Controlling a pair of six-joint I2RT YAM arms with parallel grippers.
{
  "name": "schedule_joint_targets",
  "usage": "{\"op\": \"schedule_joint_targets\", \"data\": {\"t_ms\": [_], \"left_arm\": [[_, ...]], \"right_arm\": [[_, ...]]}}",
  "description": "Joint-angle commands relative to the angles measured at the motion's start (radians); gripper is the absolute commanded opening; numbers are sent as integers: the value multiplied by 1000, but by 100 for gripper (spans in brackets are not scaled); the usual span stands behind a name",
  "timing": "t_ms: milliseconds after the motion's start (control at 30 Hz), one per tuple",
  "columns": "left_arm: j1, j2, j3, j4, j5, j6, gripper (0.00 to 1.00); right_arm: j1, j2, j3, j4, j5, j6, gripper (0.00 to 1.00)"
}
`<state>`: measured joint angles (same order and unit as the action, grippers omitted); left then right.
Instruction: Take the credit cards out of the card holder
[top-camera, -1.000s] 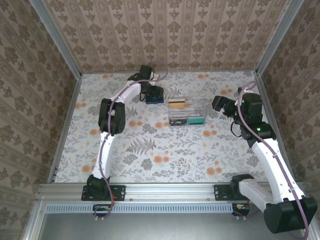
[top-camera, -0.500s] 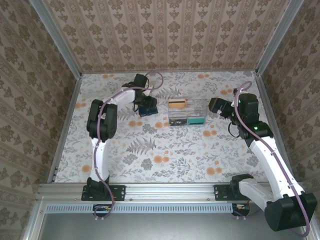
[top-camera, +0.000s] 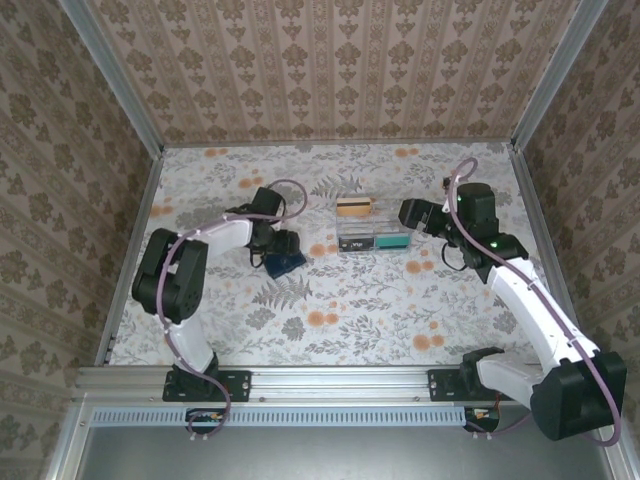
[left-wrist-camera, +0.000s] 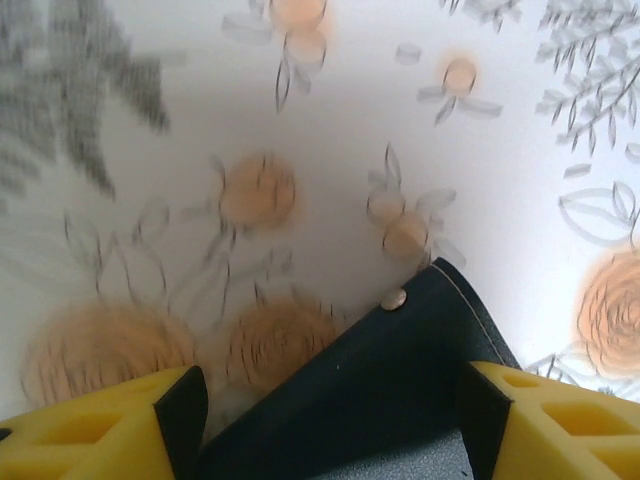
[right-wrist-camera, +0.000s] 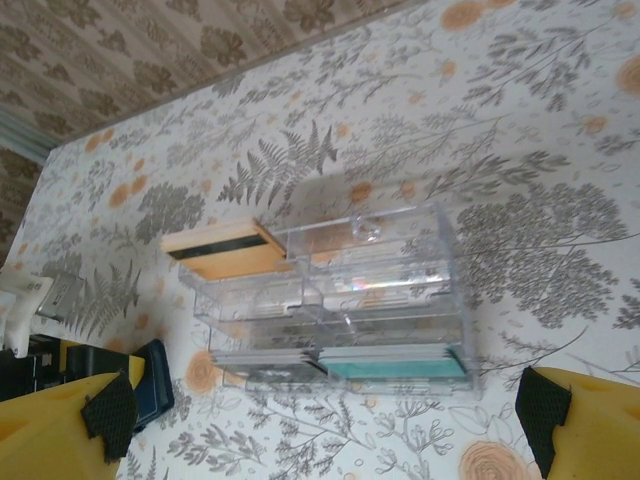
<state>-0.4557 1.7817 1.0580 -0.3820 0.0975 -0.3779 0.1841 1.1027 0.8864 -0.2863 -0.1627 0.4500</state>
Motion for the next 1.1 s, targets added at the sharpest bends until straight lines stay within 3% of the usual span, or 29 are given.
{"op": "schedule_joint_targets", "data": {"t_ms": [0,233,400,533,767,833,1067], "left_arm": [[-63,-39,-101,-1,19,-213,70],[-151,-130,-218,109,42,-494,71],[-158,-186,-268,191,55,-630,71],[-137,-260,-239,101,-11,-584,76],[46,-391,-154,-50,44,-425,84],[98,-425,-138,-75,72,-375,92],[303,-543,-114,-170,143,-253,100]], "right_arm": [[35,20,35,27,1,11,100],[92,43,49,16,39,5,100],[116,37,39,23,84,25,100],[131,46,68,-33,101,15,100],[209,55,100,-101,184,38,100],[243,68,110,-114,205,48,100],[459,155,181,-190,364,77,100]]}}
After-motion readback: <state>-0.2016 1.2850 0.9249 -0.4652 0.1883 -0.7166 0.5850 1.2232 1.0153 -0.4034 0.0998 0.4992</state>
